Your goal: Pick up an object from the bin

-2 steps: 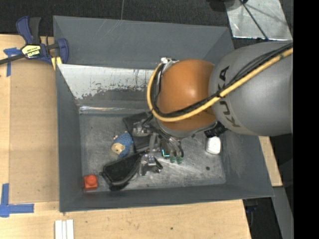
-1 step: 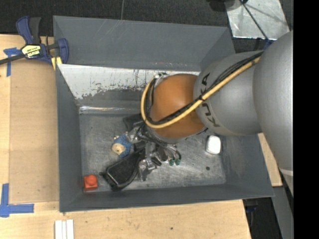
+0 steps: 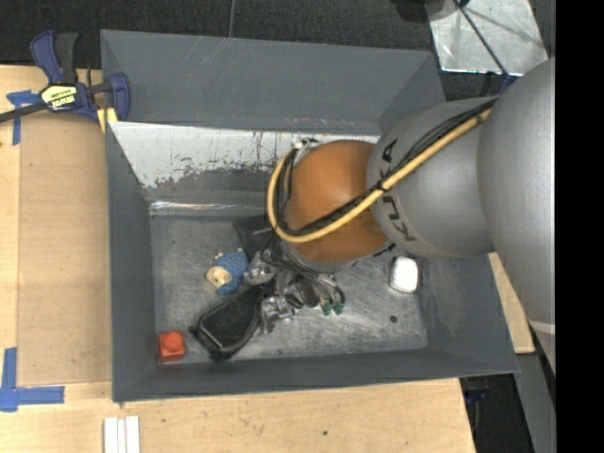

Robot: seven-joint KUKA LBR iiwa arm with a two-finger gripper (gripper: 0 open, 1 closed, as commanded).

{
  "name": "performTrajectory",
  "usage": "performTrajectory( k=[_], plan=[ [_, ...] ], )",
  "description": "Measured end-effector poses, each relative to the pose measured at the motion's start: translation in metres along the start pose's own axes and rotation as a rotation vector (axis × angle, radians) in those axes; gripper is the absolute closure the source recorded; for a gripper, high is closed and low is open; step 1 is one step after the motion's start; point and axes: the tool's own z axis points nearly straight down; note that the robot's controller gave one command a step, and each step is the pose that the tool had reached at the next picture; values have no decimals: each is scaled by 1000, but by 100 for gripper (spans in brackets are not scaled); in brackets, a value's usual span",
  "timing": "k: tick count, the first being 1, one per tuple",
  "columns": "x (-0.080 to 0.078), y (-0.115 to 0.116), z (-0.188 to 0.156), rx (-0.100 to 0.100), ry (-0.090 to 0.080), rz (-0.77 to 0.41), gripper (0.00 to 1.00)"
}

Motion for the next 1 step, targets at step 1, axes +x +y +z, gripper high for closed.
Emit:
performTrajectory(
  k=[1],
  plan=[
    [11,7,-119,-2,-7,-266,100]
  ],
)
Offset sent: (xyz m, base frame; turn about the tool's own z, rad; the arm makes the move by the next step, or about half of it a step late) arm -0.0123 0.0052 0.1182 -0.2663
